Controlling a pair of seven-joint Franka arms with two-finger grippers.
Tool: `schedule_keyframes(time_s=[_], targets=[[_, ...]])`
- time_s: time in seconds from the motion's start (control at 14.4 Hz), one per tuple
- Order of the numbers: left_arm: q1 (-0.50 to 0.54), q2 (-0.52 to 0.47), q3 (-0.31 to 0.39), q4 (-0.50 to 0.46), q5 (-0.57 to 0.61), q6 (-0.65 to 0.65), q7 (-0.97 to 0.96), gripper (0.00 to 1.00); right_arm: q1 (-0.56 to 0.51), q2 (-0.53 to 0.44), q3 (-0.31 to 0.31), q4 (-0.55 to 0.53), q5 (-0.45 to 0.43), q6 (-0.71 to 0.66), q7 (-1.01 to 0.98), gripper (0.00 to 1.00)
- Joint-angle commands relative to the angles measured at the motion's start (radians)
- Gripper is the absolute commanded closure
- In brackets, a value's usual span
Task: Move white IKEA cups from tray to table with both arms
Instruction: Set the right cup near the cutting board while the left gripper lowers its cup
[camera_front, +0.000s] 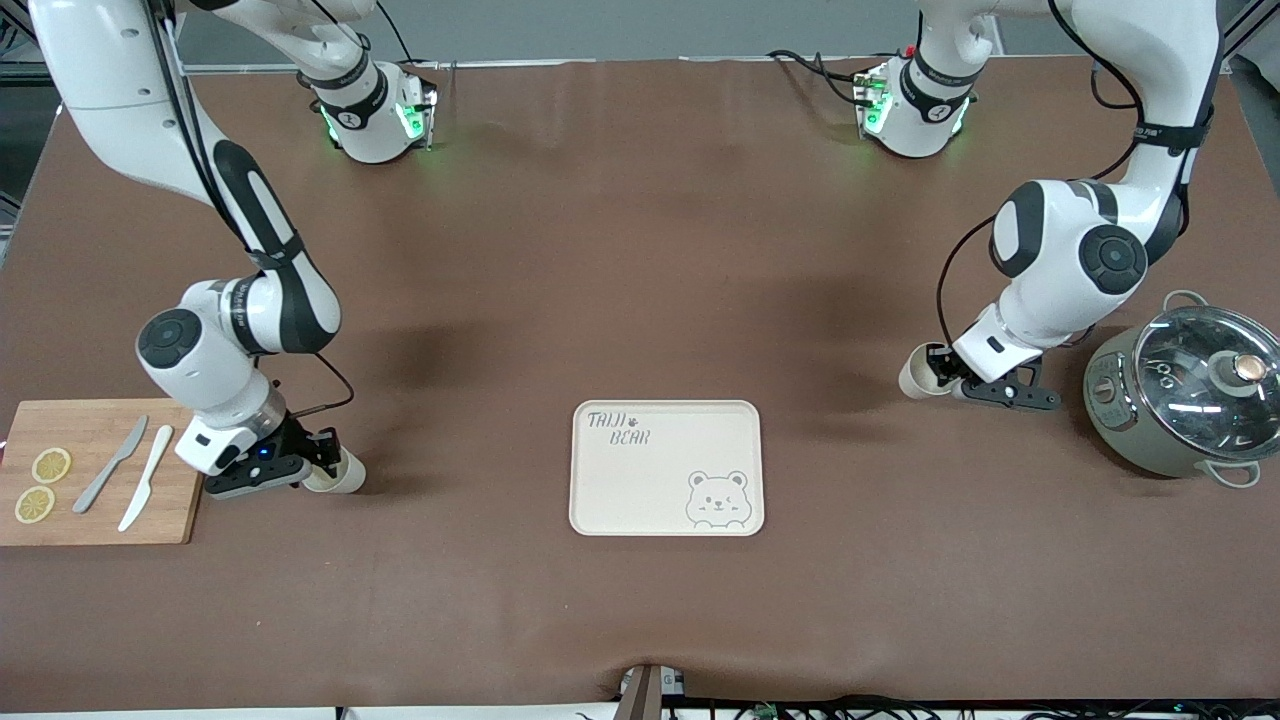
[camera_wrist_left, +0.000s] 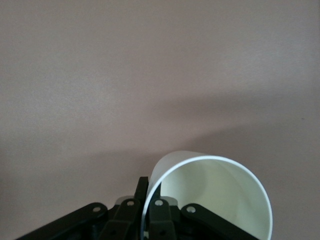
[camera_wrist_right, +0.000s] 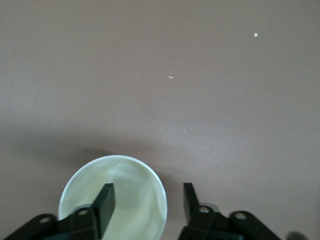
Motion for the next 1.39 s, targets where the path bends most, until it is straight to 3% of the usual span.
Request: schedule_keyframes(time_s=[0.0, 0.14, 0.21, 0.49, 0.69, 1.32], targets=[[0.016, 0.009, -0.016, -0.019, -0.028, 0.044, 0.036, 1.0, -0.007, -0.109, 0.008, 0.193, 0.02, -0.438, -0.006, 0.0], [0.015, 0.024, -0.016, -0.019, -0.044, 0.062, 0.036, 1.0, -0.005, -0.166, 0.007, 0.355, 0.02, -0.783, 0.024, 0.0], [0.015, 0.035, -0.022, -0.017, -0.044, 0.079, 0.036, 1.0, -0.008, -0.21, 0.007, 0.4, 0.019, -0.887, 0.044, 0.0], [0.016, 0.081, -0.036, -0.016, -0.059, 0.139, 0.036, 1.0, -0.036, -0.43, -0.006, 0.406, 0.008, -1.087, 0.046, 0.0], [0.018, 0.099, -0.036, -0.005, -0.059, 0.147, 0.036, 1.0, -0.07, -0.525, -0.007, 0.406, 0.001, -1.142, 0.048, 0.0], [0.016, 0.164, -0.036, 0.021, -0.059, 0.209, 0.038, 1.0, -0.102, -0.506, -0.021, 0.451, 0.016, -1.208, 0.048, 0.0]])
